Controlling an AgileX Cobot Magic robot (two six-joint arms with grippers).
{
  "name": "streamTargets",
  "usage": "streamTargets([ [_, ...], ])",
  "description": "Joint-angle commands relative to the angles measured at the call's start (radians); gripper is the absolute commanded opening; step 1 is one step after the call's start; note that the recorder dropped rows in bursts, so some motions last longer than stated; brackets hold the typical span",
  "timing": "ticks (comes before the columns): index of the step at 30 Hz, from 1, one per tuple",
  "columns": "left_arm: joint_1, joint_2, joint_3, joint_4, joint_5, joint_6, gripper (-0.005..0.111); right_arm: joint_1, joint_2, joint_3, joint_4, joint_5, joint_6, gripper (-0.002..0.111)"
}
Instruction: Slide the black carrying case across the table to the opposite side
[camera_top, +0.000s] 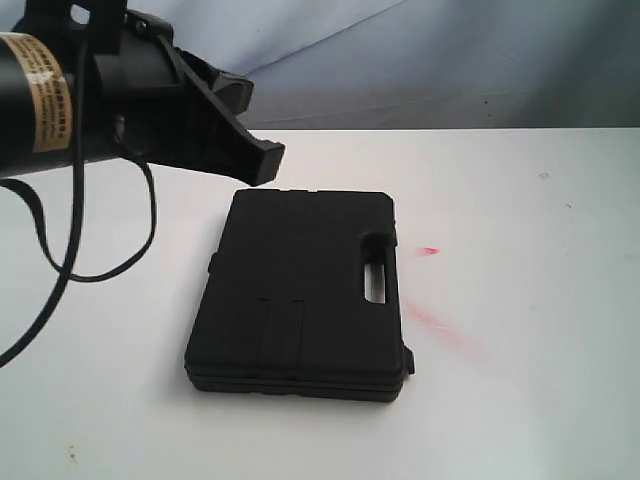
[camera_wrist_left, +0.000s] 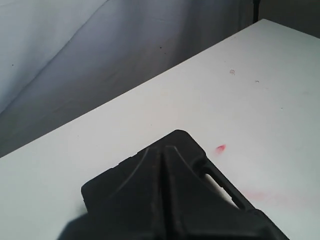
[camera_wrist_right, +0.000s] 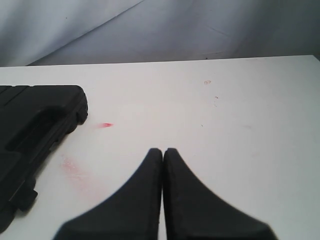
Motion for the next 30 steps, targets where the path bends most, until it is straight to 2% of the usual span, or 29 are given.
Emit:
streamTargets([
  [1, 0.034, -0.057, 0.023, -0.041, 0.008, 0.021, 0.000, 0.002, -0.006, 0.003, 0.004, -0.002, 0.001, 0.000],
  [8, 0.237, -0.191, 0.169, -0.528, -0.117, 0.488, 0.000, 0.002, -0.006, 0.003, 0.004, -0.002, 0.001, 0.000],
  [11, 0.309, -0.260, 0.268, -0.652, -0.197, 0.586, 0.000, 0.002, -0.006, 0.003, 0.004, -0.002, 0.001, 0.000],
  [14, 0.360, -0.338, 0.370, -0.711, -0.260, 0.648, 0.000, 0.002, -0.006, 0.003, 0.004, -0.002, 0.001, 0.000],
  [20, 0.429, -0.520, 0.530, -0.808, -0.285, 0.785, 0.000, 0.002, -0.006, 0.003, 0.004, -0.002, 0.001, 0.000],
  [30, 0.616, -0.843, 0.751, -0.925, -0.282, 0.803, 0.000, 0.002, -0.006, 0.003, 0.004, -0.002, 0.001, 0.000],
])
